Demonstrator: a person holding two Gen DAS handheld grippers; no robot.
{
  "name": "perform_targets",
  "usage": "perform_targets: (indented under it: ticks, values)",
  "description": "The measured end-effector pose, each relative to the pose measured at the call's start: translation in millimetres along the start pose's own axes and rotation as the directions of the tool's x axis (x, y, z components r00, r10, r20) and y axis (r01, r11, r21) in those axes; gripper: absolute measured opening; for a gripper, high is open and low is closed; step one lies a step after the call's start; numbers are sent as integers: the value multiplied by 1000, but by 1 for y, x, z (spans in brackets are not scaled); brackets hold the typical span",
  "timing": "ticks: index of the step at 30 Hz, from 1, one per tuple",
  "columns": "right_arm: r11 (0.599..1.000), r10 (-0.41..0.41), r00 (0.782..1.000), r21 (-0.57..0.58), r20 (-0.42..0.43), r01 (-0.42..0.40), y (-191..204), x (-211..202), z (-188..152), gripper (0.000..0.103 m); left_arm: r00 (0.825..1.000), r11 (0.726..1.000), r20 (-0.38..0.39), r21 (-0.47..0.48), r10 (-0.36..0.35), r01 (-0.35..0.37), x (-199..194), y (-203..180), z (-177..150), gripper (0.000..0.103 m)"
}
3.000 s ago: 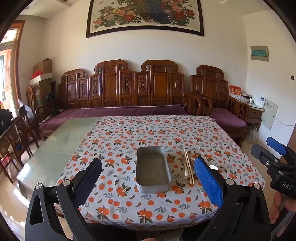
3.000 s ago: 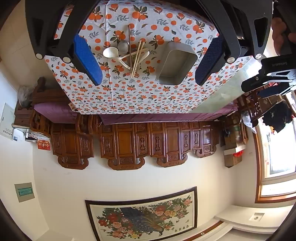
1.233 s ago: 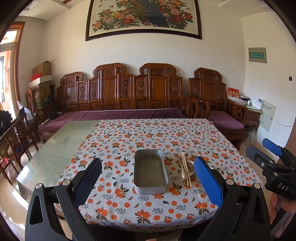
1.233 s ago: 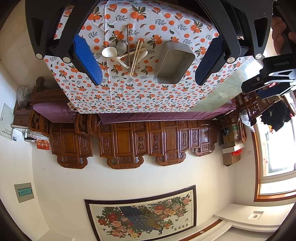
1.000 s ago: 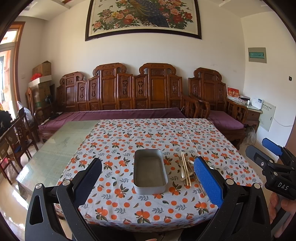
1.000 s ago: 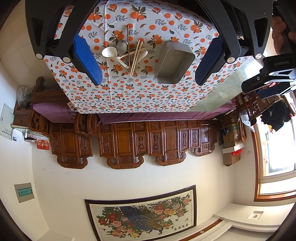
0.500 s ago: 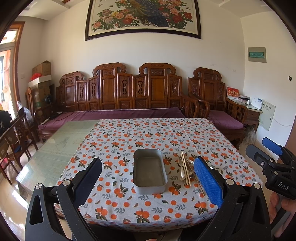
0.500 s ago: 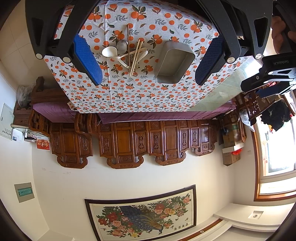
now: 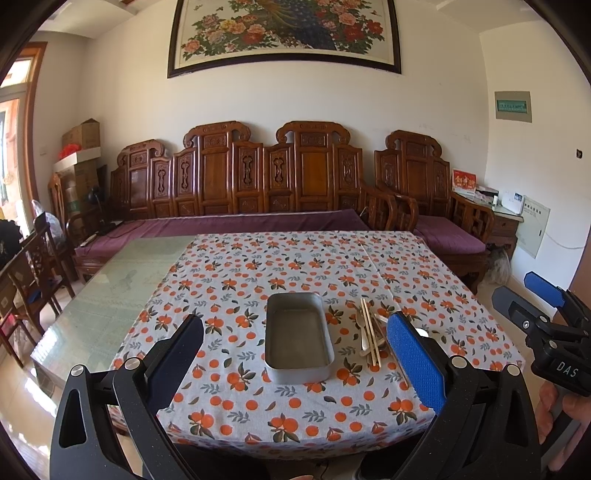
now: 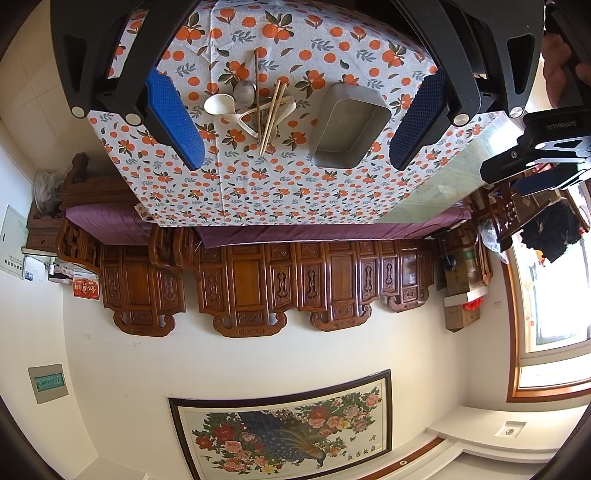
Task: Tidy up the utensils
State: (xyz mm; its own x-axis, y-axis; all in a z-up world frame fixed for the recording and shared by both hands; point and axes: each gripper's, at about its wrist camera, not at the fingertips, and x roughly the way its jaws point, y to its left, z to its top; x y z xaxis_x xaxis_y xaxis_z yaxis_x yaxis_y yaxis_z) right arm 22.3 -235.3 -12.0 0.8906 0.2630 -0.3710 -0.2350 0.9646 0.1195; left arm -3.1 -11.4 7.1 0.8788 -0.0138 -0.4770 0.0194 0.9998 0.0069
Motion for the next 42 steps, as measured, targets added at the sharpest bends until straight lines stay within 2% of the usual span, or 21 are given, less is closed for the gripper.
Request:
perform_targets:
  ticks: [3, 15, 19, 24, 32, 37, 42]
  values:
    - [1000, 2, 1000, 1, -11, -2, -2, -1, 4, 100, 1000, 1000, -29, 10, 1, -1, 9, -1, -4, 96]
    - [1000, -4, 996, 5, -89, 4, -34, 41, -34, 100, 988, 998, -149, 46, -30, 37, 67, -3, -38, 96]
    - [1000, -10, 992, 1, -125, 10, -43, 60, -46, 96, 982, 996, -183, 59, -50, 62, 85, -6, -48, 96]
    - [1000, -13, 983, 4, -183, 14, -56, 84, -64, 83, 965, 992, -242, 54, -97, 113, 107, -8, -56, 96]
    - [1000, -17, 961, 14, -276, 22, -75, 125, -97, 60, 945, 984, -294, 54, -147, 170, 135, -16, -67, 96]
    - [1000, 1, 936, 7, -353, 2, -79, 158, -116, 49, 935, 979, -315, 66, -163, 193, 150, -24, -71, 96]
    - [1000, 24, 897, 4, -440, -25, -77, 193, -137, 42, 933, 977, -319, 77, -167, 201, 160, -29, -72, 96]
